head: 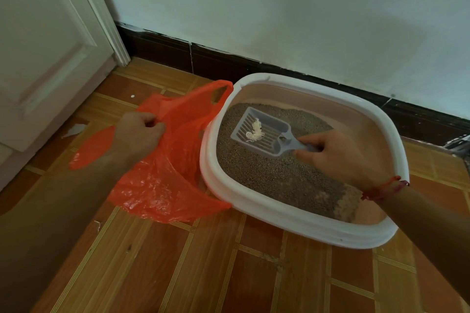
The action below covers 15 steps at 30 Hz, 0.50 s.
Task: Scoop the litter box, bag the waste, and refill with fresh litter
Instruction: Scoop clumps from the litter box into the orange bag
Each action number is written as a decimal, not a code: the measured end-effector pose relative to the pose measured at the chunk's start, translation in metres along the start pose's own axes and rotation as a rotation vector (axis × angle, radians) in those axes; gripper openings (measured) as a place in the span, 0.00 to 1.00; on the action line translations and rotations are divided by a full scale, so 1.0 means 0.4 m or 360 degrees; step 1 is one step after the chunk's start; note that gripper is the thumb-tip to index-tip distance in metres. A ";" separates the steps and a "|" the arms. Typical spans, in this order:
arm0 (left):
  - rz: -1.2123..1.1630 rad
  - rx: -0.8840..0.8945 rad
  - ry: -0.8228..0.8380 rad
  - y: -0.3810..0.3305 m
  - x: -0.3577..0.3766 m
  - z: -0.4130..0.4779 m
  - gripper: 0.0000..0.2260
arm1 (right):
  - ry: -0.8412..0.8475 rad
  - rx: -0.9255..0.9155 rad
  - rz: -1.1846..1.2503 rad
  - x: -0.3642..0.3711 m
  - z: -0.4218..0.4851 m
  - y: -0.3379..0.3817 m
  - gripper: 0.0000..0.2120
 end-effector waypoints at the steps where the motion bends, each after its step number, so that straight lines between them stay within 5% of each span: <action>1: 0.0008 0.0007 -0.0004 -0.002 -0.002 0.001 0.10 | 0.0009 -0.0034 0.0006 -0.004 -0.003 0.022 0.08; 7: 0.0045 0.0043 -0.0049 -0.012 -0.021 0.004 0.09 | 0.0203 -0.0221 -0.0045 0.027 0.015 0.141 0.10; 15: 0.0000 0.0066 -0.0130 -0.018 -0.066 -0.002 0.09 | 0.0300 -0.0438 -0.0582 0.133 0.113 0.303 0.08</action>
Point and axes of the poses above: each hand's wrist, its own z-axis towards the middle knuckle, its own x-axis out of the palm, y = z × x, the point moved 7 cm from there along z, towards the middle knuckle, and after that the axes turned 4 degrees about -y, right-handed, at the moved point
